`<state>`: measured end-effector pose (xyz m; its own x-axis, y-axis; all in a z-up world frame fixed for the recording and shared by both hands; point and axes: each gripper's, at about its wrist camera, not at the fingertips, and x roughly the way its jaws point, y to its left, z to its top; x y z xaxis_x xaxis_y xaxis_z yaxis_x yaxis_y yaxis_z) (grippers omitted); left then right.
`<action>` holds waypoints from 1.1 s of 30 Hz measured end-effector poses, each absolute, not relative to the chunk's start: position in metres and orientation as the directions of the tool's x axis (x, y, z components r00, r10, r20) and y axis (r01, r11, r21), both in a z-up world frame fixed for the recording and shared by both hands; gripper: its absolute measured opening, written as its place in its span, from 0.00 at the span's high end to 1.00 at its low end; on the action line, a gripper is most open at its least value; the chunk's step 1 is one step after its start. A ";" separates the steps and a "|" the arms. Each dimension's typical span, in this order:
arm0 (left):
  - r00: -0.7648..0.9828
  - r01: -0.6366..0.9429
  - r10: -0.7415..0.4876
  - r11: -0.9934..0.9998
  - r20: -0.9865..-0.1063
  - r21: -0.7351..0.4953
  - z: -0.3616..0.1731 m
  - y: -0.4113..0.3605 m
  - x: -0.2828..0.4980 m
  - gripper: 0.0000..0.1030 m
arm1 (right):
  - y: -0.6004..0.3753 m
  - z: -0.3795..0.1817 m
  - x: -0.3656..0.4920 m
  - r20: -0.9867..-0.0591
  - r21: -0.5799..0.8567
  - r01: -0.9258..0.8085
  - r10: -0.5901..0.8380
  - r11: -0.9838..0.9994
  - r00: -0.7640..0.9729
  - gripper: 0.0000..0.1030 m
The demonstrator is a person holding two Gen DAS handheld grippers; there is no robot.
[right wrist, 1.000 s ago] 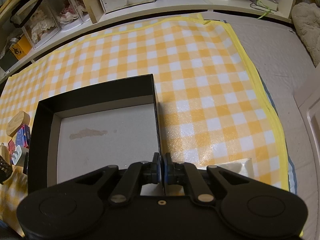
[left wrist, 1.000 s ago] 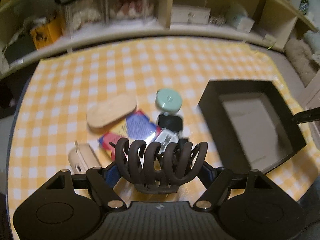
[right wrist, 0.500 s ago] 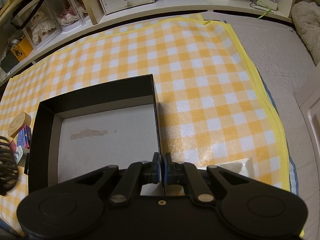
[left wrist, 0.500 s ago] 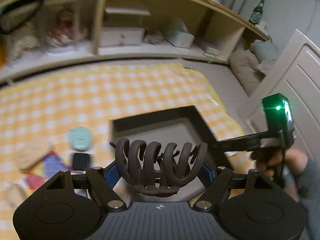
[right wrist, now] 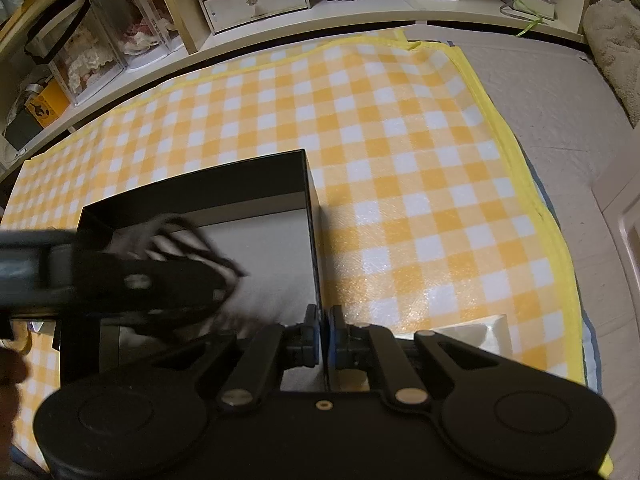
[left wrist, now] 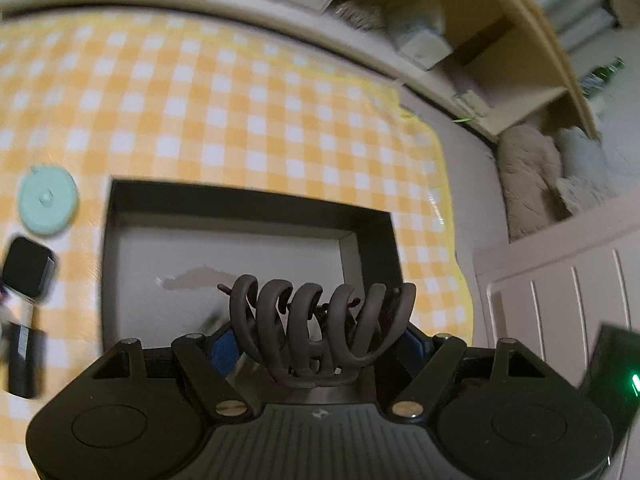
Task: Organize rigid objects
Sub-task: 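Lift the hair clip with the left tool and carry it over the black box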
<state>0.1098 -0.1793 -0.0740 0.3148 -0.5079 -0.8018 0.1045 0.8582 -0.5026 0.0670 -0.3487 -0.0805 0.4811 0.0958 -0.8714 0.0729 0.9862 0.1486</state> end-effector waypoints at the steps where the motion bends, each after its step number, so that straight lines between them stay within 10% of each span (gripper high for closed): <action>1: 0.284 0.087 -0.512 0.856 -0.811 -0.510 -0.079 -0.182 0.114 0.24 | -0.349 -0.081 0.067 -0.872 0.150 0.073 0.096 0.986 0.481 0.95; 33: 0.271 0.123 -0.434 0.901 -0.859 -0.416 -0.080 -0.201 0.138 0.05 | -0.351 -0.083 0.065 -0.870 0.159 0.063 0.110 0.985 0.481 0.95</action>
